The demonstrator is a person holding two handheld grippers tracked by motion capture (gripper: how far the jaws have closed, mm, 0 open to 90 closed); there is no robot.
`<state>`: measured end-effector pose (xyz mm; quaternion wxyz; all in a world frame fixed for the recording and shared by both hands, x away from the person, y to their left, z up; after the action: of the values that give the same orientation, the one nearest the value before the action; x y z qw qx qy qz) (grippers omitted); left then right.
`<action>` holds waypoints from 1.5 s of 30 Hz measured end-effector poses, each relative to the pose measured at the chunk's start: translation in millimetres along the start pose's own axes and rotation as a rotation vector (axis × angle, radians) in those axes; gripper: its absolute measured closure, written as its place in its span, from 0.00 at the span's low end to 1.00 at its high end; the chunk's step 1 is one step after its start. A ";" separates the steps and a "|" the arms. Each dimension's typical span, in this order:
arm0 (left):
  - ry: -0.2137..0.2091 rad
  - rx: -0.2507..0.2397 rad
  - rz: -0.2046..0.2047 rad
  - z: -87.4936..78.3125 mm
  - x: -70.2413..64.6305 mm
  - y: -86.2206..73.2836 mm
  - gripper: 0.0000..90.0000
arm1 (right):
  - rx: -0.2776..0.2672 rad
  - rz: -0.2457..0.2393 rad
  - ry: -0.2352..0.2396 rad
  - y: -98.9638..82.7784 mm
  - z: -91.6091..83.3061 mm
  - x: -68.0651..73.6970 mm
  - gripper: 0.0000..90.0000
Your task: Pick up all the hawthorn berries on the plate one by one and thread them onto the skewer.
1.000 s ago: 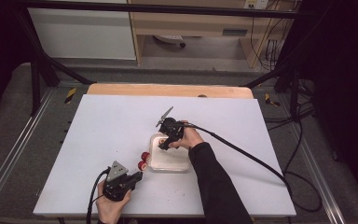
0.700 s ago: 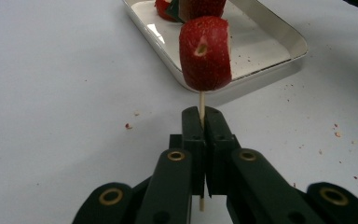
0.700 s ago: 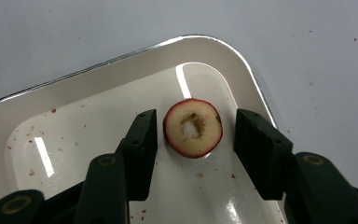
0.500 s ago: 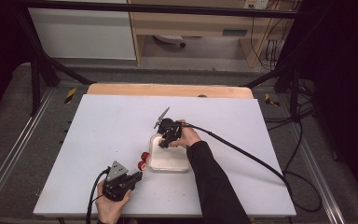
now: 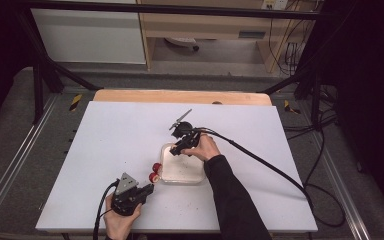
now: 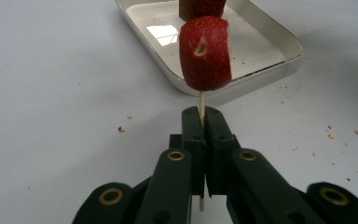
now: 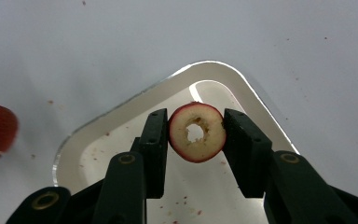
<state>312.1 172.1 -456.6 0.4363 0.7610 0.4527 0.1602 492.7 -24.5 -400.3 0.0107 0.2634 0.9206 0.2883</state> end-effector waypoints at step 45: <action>-0.041 -0.085 -0.058 39.4 -77.7 14.5 0.98 | -0.859 0.655 0.143 -108.7 -58.5 27.0 0.69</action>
<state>303.3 84.2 -455.5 0.4819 0.7314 0.4583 0.1509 407.4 -117.5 -406.2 -0.0356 0.4882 0.5883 0.6436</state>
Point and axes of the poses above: each handheld gripper's, and its own axes: z roughly forward along the jaws, y roughly out of its top, x roughly to its left, the point moved 1 cm from there along z, roughly forward along the jaws, and after that the axes turned 2 degrees about y, right-handed, at the moved point
